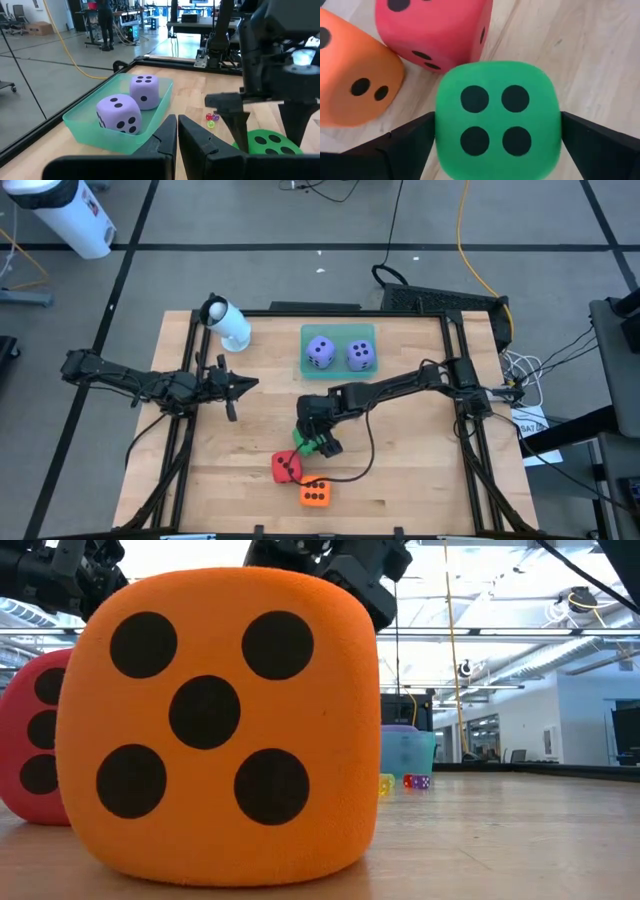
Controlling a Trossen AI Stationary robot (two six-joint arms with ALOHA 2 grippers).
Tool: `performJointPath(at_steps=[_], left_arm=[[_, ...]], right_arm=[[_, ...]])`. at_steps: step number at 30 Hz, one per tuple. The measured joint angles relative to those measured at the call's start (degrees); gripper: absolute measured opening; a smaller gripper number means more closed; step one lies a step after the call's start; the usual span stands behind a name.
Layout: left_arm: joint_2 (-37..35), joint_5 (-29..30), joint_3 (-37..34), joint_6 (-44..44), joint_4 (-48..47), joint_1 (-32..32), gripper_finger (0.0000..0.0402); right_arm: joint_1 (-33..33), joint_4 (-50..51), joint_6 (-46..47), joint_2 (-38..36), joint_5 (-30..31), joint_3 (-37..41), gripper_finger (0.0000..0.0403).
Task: Pick & Place Dice
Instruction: Put the big green dice into the green bin
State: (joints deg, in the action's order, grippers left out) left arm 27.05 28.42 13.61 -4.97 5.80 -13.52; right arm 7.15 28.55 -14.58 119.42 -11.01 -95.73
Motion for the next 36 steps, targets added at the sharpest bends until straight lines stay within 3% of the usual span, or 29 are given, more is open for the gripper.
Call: performJointPath(at_steps=[29,36], left_arm=[[0.00,0.02,0.00,0.24,-0.01,0.00,0.0028],[0.01,0.02,0.00,0.22,-0.02,0.00,0.0028]], right_arm=[[-0.78,-3.01,-4.33,0.63,-1.28,3.16,0.0394],[-0.94,-2.02,-4.96,-2.72,-1.01,3.55,0.0393]])
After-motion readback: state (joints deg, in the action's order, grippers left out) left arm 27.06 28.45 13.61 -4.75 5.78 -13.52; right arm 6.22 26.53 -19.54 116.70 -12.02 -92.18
